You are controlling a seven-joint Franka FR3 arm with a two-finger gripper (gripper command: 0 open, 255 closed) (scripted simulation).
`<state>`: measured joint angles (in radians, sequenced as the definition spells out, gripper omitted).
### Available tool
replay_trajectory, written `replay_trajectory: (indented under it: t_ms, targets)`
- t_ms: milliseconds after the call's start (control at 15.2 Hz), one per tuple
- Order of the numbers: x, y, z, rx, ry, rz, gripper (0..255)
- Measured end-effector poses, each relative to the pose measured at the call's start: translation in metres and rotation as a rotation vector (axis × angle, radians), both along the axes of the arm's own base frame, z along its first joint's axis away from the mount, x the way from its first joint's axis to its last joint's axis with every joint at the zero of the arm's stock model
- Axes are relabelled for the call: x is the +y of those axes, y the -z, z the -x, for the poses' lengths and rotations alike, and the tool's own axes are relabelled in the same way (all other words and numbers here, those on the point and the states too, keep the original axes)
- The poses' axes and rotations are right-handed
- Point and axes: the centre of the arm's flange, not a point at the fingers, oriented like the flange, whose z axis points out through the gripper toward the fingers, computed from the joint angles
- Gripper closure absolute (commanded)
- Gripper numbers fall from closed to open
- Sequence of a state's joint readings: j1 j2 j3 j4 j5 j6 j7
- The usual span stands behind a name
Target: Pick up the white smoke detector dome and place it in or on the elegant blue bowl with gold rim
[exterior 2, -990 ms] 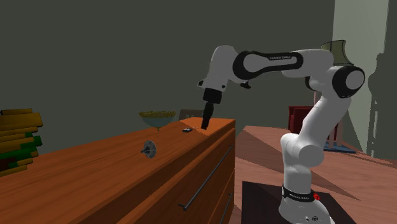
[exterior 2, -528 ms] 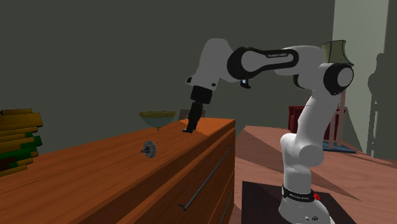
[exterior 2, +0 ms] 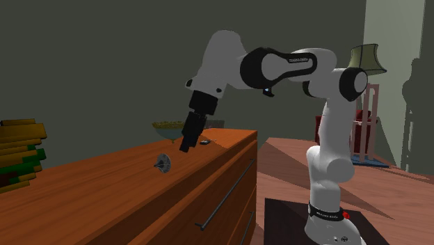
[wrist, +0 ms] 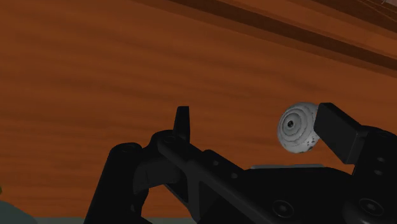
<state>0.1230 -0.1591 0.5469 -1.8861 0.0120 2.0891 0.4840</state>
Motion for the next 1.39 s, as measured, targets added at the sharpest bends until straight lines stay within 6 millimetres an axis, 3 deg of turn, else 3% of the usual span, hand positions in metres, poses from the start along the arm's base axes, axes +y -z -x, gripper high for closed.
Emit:
replay_trajectory:
  t_ms: [396, 924, 1254, 1320, 1386]
  targets:
    - [0.061, -0.004, -0.018, -0.029, -0.011, -0.011, 0]
    - [0.074, 0.028, -0.032, -0.032, -0.01, -0.013, 0]
    - [0.074, 0.03, -0.033, -0.033, -0.01, -0.013, 0]
    - [0.074, 0.03, -0.033, -0.033, -0.01, -0.013, 255]
    - [0.074, 0.03, -0.033, -0.033, -0.01, -0.013, 255]
